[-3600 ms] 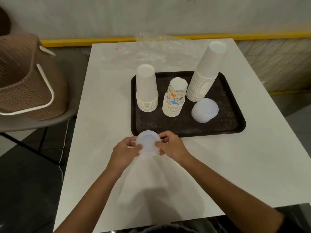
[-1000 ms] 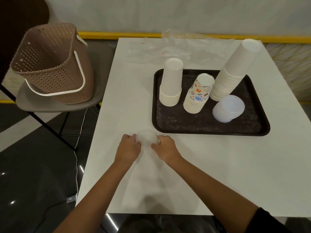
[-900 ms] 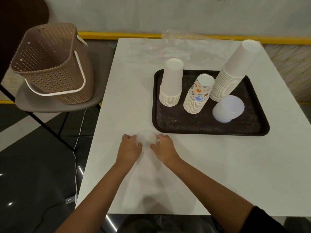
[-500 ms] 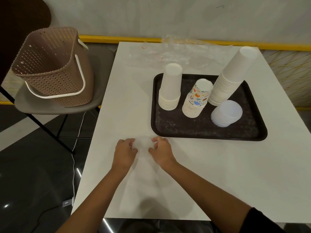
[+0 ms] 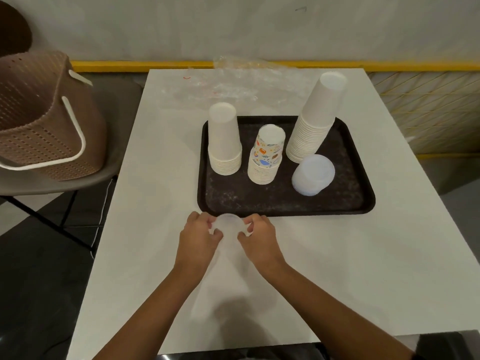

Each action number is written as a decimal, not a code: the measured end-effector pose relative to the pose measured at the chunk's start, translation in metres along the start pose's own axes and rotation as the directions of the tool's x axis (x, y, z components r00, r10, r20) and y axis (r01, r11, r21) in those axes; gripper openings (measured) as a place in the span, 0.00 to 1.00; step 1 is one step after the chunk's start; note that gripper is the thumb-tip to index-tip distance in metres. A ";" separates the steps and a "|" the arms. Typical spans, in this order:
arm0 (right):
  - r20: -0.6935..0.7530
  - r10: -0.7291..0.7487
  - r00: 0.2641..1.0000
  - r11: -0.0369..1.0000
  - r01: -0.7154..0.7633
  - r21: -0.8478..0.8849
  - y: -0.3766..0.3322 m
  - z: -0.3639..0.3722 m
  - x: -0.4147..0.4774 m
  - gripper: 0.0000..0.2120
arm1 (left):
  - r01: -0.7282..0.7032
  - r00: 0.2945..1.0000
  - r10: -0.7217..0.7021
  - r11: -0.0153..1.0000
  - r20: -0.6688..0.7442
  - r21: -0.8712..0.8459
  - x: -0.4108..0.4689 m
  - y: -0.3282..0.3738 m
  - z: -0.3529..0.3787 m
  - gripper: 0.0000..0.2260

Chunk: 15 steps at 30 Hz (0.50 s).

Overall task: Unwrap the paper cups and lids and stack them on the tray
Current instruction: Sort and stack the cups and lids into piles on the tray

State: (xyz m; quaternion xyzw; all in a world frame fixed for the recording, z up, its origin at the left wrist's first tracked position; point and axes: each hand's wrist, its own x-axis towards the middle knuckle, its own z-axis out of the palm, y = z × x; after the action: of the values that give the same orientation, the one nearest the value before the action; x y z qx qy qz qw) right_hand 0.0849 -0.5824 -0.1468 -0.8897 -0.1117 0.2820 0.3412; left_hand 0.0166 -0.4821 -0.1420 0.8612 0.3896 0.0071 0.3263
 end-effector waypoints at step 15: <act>-0.293 -0.029 0.956 0.998 0.043 0.041 0.040 -0.159 0.046 0.17 | -0.281 0.959 0.281 0.960 0.014 -0.001 0.031 0.165 0.054 0.16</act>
State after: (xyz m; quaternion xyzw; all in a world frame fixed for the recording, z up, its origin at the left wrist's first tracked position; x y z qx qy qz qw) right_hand 0.2146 -0.6811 -0.0962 -0.9111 -0.0697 0.1437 0.3800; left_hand 0.1625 -0.5709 -0.0977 0.9080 0.2609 0.0472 0.3243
